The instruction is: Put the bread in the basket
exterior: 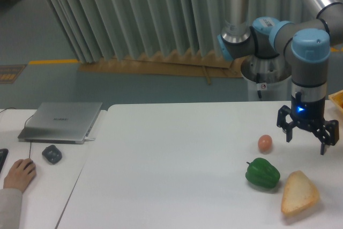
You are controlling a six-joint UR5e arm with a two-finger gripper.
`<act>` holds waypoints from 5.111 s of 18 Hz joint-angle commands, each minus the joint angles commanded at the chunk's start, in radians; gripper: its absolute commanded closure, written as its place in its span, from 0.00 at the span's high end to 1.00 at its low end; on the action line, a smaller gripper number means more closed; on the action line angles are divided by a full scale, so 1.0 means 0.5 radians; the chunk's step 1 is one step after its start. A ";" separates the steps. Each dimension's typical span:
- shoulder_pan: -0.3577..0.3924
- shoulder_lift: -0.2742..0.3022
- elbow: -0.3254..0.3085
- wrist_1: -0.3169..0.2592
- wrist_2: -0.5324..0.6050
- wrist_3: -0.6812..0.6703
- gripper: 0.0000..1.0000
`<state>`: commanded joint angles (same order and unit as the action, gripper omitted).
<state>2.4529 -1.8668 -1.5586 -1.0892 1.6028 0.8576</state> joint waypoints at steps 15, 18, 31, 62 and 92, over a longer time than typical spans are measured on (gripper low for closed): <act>-0.196 -0.288 0.144 0.061 0.276 -0.258 1.00; -0.193 -0.310 0.156 0.074 0.316 -0.258 1.00; -0.319 -0.466 0.209 0.092 0.436 -0.276 1.00; -0.344 -0.531 0.239 0.095 0.433 -0.396 0.17; 0.481 0.104 0.080 -0.675 0.157 1.726 0.17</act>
<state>2.6934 -1.8148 -1.5186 -1.4266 1.6812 1.7206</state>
